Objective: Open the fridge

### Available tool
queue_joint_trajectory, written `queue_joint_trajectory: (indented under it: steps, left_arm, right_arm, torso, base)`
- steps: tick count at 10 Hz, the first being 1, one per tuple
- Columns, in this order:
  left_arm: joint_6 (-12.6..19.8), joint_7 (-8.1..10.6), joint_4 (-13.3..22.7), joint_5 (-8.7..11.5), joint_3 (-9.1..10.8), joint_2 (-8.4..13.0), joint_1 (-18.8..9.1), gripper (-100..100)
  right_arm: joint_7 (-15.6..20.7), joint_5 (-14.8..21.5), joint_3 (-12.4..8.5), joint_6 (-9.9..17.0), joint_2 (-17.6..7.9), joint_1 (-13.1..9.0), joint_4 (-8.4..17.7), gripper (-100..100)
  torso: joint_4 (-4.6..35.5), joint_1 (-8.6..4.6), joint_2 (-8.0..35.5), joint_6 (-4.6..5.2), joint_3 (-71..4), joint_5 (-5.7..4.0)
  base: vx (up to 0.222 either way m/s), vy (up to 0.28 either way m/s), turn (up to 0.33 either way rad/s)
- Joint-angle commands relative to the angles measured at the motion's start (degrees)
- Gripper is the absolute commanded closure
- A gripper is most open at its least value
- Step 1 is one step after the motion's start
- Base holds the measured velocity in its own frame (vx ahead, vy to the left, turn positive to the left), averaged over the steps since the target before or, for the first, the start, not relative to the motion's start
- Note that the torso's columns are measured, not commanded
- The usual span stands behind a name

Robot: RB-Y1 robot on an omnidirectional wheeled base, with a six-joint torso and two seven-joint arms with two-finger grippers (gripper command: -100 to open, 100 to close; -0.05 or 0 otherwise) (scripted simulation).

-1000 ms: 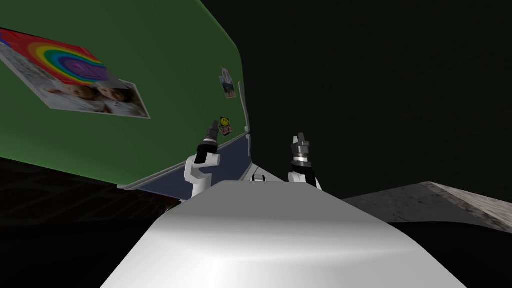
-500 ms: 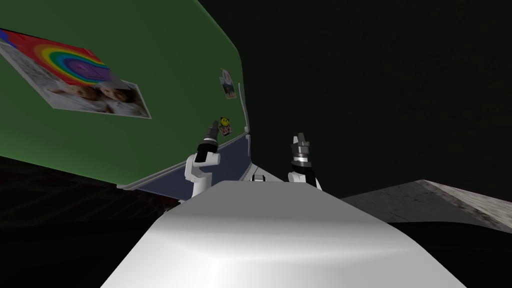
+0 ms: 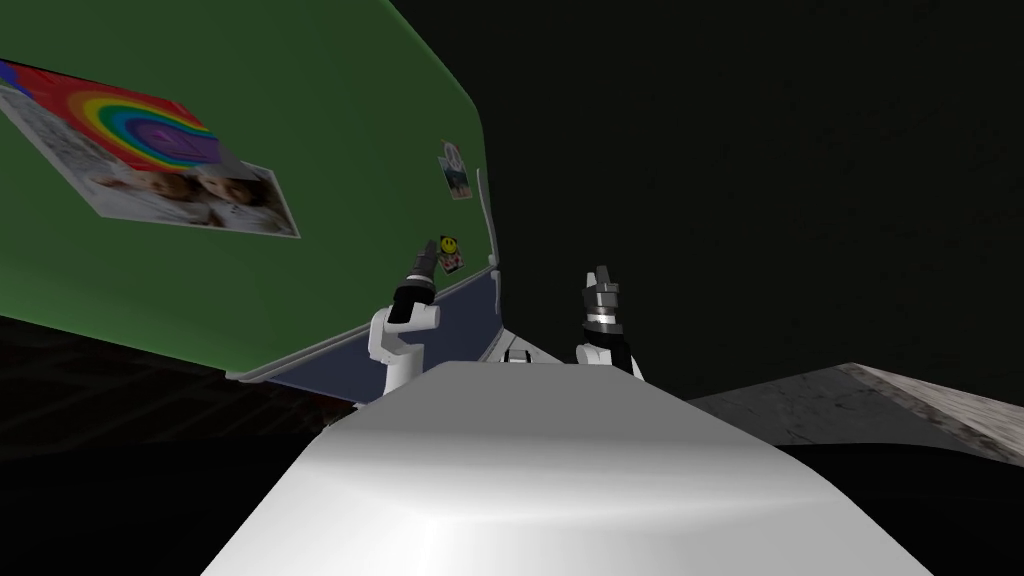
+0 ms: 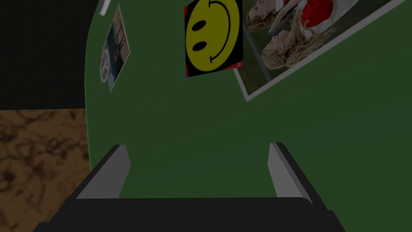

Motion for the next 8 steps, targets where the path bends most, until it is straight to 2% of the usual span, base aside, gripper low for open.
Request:
queue_joint_trajectory:
  steps: [1, 3, 4, 6, 8]
  left_arm:
    - [-1.39, -0.27, 0.35, -0.41, 0.33, 0.52, -2.42, -100]
    - [-1.39, -0.27, 0.35, -0.41, 0.33, 0.52, -2.42, -100]
    - [0.85, 0.03, -0.03, -0.01, -0.29, -0.05, -0.89, -100]
    - [2.62, 0.25, -0.15, 0.38, -0.45, 0.25, -1.77, -100]
    - [4.95, 0.54, -0.32, 0.89, -0.66, 0.66, -2.92, -100]
  right_arm:
    - [0.00, 0.00, 0.00, 0.00, 0.00, -0.01, 0.00, 0]
    - [0.00, 0.00, 0.00, 0.00, 0.00, 0.00, 0.00, 0]
    - [0.00, 0.00, 0.00, 0.00, 0.00, 0.00, 0.00, 0]
    - [0.00, 0.00, 0.00, 0.00, 0.00, 0.00, 0.00, 0]
    - [0.00, 0.00, 0.00, 0.00, 0.00, 0.00, 0.00, 0]
  torso:
    - [0.05, 0.04, 0.07, -0.01, 0.01, -0.02]
    - [-0.08, 0.00, 0.20, -0.10, 0.22, 0.15]
    - [-0.03, -0.15, 0.25, -0.14, 0.23, 0.07]
    - [-0.41, -0.32, 0.98, -0.37, 1.02, 0.59]
    - [-0.48, -0.30, 0.99, -0.37, 1.05, 0.66]
  base:
    - [-0.033, 0.012, -0.012]
    - [-0.003, 0.003, -0.021]
    - [-0.057, -0.033, 0.092]
    - [-0.018, -0.006, 0.006]
    - [0.034, 0.000, -0.069]
